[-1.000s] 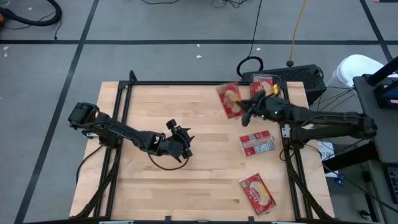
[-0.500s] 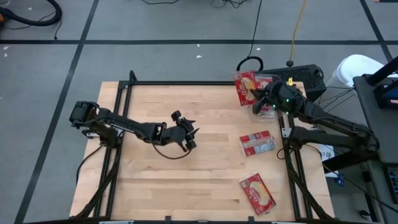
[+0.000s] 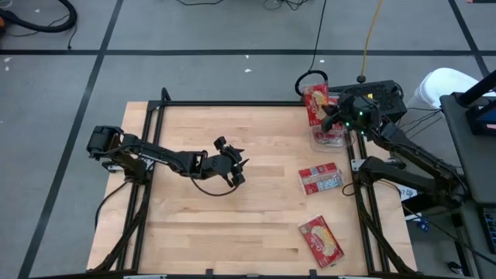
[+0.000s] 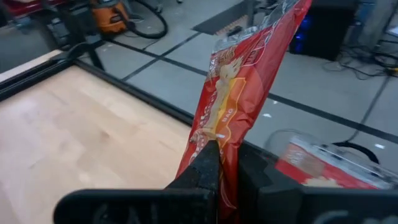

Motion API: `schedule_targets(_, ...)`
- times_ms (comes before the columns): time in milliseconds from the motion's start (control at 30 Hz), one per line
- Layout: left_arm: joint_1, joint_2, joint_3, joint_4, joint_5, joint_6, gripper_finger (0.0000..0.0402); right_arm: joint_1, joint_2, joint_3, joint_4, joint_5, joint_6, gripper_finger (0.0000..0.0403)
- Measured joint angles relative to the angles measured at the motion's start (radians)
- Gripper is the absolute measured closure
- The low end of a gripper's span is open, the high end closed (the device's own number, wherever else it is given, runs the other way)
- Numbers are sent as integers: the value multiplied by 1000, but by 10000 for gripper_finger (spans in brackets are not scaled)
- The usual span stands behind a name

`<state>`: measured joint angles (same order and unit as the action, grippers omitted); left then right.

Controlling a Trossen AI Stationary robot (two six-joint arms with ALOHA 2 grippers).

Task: Sort popcorn bags into baskets
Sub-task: Put the red popcorn bag into the transparent bin

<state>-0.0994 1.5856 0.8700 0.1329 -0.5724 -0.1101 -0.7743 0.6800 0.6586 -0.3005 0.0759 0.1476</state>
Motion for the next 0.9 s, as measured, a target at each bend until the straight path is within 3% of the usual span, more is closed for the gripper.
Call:
schedule_targets(367,1,0,0,4,0,7,215,-99,7,0,-46,6,41,394)
schedule_targets(600,1,0,0,7,0,11,215,-125,32,-1,-110,127,50,394)
schedule_targets(900,1,0,0,7,0,10,215,-124,58,-32,-106,133,61,394)
